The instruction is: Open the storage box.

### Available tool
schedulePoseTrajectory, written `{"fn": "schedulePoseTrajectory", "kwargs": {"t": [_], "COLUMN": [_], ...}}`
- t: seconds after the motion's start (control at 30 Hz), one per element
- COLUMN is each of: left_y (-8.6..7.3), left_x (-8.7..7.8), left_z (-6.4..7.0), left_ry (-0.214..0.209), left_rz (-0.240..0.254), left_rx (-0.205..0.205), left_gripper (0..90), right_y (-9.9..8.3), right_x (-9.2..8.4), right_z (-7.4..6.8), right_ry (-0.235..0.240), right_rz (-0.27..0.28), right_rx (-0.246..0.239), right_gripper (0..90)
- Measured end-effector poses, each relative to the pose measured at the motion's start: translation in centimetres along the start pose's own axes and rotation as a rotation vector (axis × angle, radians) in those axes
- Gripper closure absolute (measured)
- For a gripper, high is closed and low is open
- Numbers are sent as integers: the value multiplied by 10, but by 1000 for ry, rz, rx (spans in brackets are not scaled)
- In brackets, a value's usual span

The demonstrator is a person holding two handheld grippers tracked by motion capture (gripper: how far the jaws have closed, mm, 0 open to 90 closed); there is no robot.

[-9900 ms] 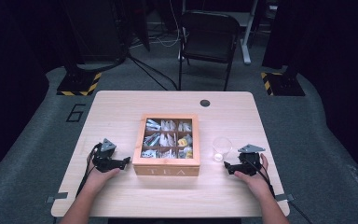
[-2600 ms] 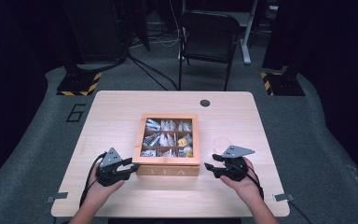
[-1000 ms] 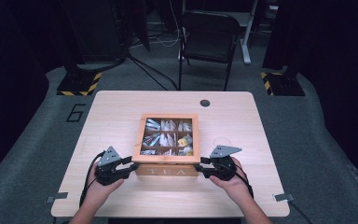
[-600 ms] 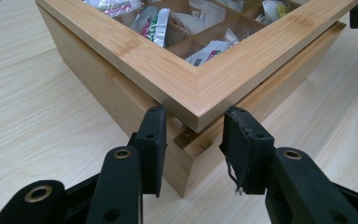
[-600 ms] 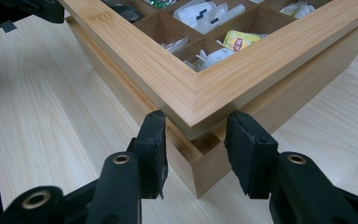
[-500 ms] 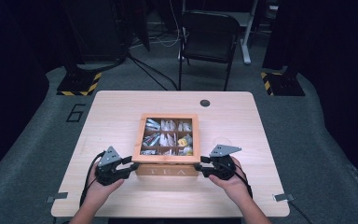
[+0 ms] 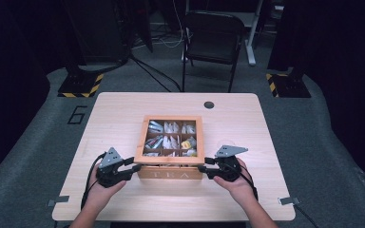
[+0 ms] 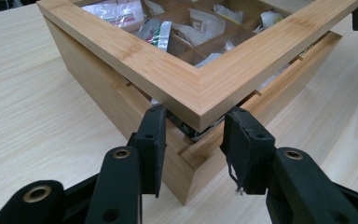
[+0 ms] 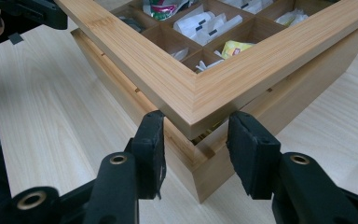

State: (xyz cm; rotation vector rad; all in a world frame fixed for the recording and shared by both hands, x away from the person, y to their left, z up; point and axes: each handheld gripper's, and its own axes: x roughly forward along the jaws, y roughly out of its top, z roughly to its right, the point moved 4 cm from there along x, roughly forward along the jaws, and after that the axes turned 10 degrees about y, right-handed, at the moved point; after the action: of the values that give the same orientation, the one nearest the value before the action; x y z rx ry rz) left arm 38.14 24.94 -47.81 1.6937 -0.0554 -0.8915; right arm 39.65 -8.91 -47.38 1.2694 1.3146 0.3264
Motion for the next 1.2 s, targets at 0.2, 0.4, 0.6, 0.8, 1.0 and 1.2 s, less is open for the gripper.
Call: {"fn": "schedulePoseTrajectory", "kwargs": {"t": [0.2,0.4,0.6,0.8,1.0,1.2], "left_y": [5,11,15,19,24,29], "left_x": [-2,-5,-6,-6,-8,-9], "left_z": [-2,-4,-5,-7,-9,-12], "left_ry": [14,12,11,13,-2,-7], "left_rz": [20,21,23,38,37,55], "left_rx": [9,9,22,18,21,16], "left_gripper": [591,590,583,578,575,574], "right_y": [5,10,13,17,22,27], "right_x": [-4,-9,-11,-13,-14,-16], "right_z": [0,1,1,2,3,3], "right_ry": [-5,-2,-2,-6,-3,-5], "right_rz": [9,26,28,31,32,42], "right_rx": [-7,-14,-9,-17,-33,-32], "right_gripper": [558,554,543,529,529,530]}}
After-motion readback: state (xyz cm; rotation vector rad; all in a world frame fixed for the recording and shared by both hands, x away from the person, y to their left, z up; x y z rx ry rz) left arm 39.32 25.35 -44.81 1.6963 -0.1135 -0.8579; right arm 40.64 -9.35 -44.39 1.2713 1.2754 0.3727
